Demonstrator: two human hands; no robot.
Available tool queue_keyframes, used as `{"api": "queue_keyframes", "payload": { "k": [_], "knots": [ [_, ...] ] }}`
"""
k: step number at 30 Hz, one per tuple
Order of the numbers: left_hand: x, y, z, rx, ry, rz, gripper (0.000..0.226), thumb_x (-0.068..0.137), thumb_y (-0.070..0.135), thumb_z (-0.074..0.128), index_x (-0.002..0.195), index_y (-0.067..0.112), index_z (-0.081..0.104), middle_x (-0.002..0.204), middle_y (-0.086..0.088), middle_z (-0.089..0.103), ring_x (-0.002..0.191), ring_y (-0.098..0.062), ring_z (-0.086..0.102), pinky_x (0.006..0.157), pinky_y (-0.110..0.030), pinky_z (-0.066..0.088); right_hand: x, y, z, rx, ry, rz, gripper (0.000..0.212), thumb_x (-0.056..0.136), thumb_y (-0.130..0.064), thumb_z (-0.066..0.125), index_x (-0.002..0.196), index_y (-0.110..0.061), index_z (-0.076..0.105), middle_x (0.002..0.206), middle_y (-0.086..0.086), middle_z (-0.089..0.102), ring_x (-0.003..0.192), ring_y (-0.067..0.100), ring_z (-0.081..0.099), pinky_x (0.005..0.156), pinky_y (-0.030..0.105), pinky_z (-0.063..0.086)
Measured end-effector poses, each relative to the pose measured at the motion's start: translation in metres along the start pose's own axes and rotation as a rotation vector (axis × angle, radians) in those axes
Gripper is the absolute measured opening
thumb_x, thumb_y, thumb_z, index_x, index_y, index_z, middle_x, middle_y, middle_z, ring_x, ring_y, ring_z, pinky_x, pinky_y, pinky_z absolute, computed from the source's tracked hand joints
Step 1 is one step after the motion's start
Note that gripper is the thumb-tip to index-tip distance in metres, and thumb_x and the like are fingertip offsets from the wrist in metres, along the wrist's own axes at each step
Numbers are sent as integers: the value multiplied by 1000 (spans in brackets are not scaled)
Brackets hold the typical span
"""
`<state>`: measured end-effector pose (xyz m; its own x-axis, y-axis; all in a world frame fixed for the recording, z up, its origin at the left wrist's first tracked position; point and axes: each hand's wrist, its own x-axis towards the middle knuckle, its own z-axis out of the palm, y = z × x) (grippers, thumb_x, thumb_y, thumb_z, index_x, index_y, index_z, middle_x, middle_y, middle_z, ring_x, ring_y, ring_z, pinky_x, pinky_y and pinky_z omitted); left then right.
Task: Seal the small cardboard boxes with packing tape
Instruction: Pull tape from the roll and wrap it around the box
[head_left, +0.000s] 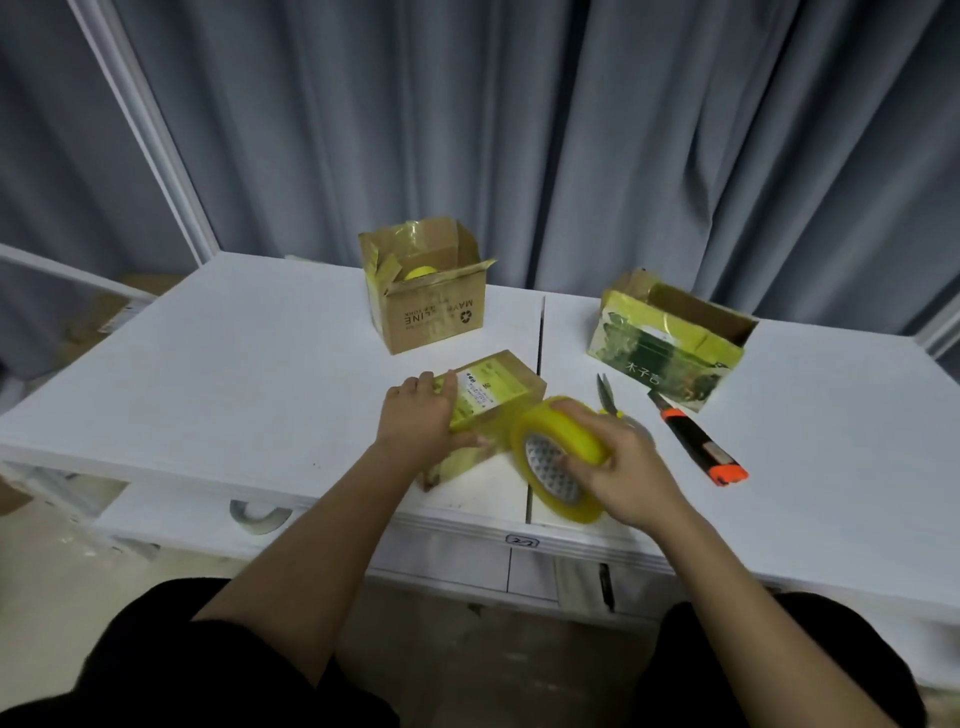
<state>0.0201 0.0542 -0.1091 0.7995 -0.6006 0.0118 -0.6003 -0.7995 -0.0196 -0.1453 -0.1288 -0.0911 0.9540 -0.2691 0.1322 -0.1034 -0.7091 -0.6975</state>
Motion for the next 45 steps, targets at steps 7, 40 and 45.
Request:
{"api": "queue_keyframes", "payload": {
  "k": [7,40,45],
  "knots": [
    [19,-26,-19,-381,-214,-17,86,68,82,52,133,26,47,132,-2,56,107,-22,57,88,-33,44,8,-9,4,6,131,-52,58,78,-41,70,128,-57,44,104,-10,61,93,9,55,73,26,43],
    [22,-15,25,-209,59,-69,74,92,62,31,151,21,15,160,-1,9,147,-21,5,116,-42,18,32,-65,-1,-222,307,-134,56,83,-47,59,137,-47,44,91,-2,59,82,21,56,64,30,39],
    [28,-11,24,-207,-9,-15,73,92,63,30,152,23,14,160,1,5,147,-19,-1,117,-44,15,0,-21,16,-190,64,121,64,86,-37,62,140,-52,32,127,3,57,112,25,55,79,34,48]
  ]
}}
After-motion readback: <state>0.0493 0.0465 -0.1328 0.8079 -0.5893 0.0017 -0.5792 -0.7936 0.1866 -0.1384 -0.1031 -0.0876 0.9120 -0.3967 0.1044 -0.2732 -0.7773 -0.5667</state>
